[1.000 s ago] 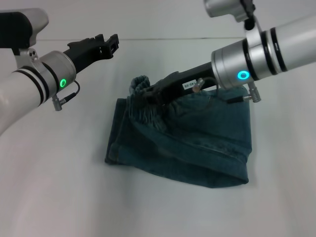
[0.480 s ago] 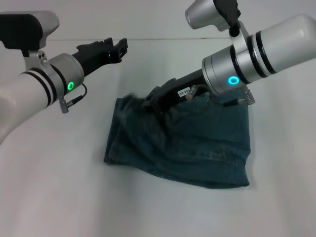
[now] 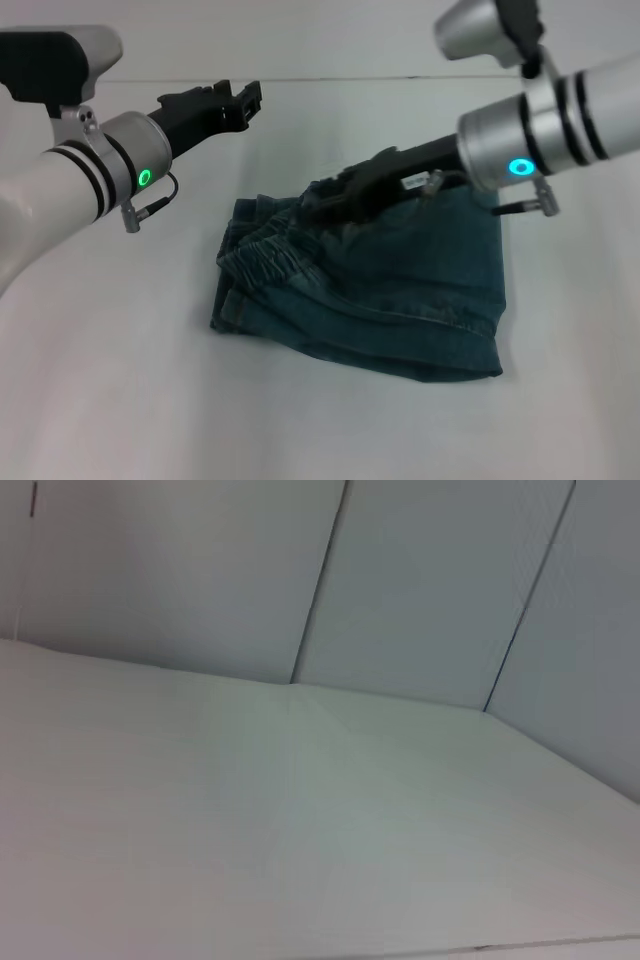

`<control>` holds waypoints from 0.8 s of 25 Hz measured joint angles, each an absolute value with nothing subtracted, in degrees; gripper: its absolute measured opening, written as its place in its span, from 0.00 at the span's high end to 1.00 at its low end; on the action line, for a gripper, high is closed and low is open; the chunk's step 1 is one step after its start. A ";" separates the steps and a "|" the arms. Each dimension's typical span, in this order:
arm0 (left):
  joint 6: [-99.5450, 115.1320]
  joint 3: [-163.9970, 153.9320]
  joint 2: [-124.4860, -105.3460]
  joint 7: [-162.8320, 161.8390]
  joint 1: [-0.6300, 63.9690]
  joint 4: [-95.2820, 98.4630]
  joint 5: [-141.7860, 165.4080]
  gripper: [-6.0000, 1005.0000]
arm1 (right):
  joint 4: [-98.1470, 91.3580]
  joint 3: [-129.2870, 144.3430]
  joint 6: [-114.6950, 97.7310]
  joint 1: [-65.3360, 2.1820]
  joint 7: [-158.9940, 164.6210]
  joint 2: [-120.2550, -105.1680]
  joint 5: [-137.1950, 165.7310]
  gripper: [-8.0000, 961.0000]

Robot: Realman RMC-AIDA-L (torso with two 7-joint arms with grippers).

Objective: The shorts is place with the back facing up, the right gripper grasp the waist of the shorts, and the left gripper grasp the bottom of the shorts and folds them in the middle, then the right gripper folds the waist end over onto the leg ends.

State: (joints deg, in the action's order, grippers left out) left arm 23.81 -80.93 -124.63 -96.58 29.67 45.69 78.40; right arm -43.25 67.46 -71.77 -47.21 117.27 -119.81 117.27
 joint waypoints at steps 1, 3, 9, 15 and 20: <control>24.50 -80.72 -124.63 -96.59 29.42 45.68 78.39 0.61 | -44.96 67.44 -71.93 -45.14 116.88 -119.83 116.13 0.56; 26.34 -80.02 -124.59 -96.47 28.83 45.70 78.39 0.61 | -47.61 67.46 -72.51 -41.13 115.45 -119.81 112.88 0.48; 38.09 -72.80 -124.66 -93.70 25.64 46.15 78.40 0.56 | -53.03 65.86 -77.97 -28.75 107.03 -119.49 101.49 0.19; 53.79 -63.31 -124.57 -92.45 22.54 45.81 80.38 0.38 | -55.54 61.34 -84.99 -20.66 99.84 -119.55 95.95 0.04; 72.14 -51.21 -123.90 -92.73 21.81 44.17 87.45 0.17 | -55.21 57.06 -92.18 -18.39 95.80 -119.10 97.29 0.04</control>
State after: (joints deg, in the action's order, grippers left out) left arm 72.14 -51.21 -123.90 -92.73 21.81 44.17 87.45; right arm -55.21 57.06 -92.18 -18.39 95.80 -119.10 97.29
